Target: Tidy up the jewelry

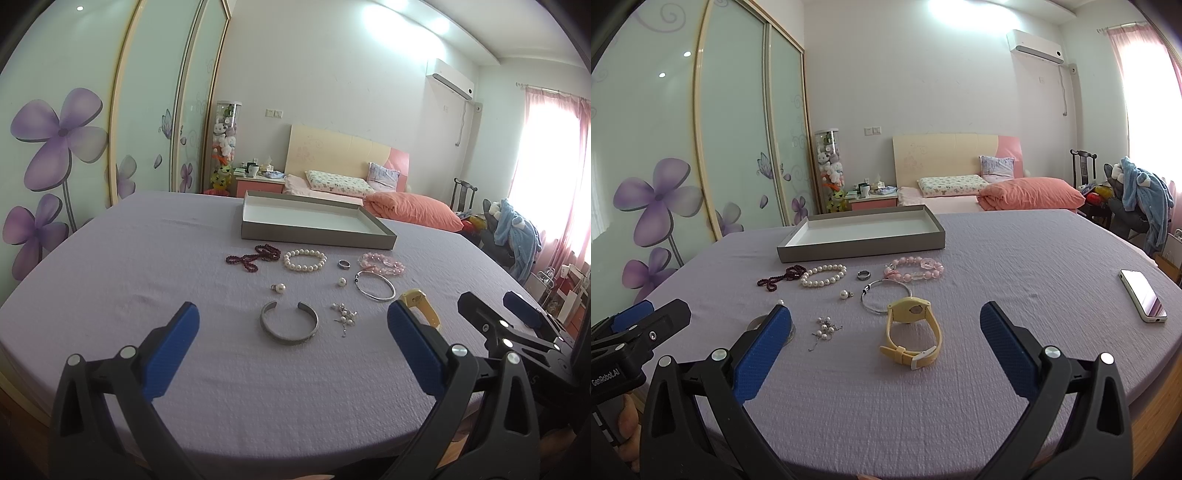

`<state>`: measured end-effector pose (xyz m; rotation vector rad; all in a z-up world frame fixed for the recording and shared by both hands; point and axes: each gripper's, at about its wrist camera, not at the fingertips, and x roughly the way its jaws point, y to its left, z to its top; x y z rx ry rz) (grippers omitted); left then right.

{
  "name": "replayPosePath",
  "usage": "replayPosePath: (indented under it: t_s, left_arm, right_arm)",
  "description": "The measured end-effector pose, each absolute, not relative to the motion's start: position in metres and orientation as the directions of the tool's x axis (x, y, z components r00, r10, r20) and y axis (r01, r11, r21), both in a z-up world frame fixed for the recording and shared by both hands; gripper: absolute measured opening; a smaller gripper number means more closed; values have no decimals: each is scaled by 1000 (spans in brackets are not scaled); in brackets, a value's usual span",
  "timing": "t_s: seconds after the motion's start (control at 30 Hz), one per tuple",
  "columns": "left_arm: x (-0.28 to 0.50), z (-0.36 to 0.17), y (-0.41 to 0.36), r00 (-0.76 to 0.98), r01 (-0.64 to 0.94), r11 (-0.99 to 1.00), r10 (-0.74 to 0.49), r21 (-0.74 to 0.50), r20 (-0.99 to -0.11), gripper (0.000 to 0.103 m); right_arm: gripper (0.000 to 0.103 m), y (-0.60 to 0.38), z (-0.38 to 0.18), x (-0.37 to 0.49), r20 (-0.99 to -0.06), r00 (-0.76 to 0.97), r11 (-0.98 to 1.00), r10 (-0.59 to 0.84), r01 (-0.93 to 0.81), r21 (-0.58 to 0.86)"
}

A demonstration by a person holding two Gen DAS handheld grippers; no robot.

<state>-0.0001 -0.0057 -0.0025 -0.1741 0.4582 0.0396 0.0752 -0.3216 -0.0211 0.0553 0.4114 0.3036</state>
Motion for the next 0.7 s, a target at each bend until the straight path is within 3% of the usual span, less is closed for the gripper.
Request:
replayPosePath:
  t_s: [0.7]
  left_arm:
    - [2,-13,-7,895,-75,985,-3,-158,-446,101]
  right_arm:
    - [102,-327,-21,75,-382,873,953,301,-279,114]
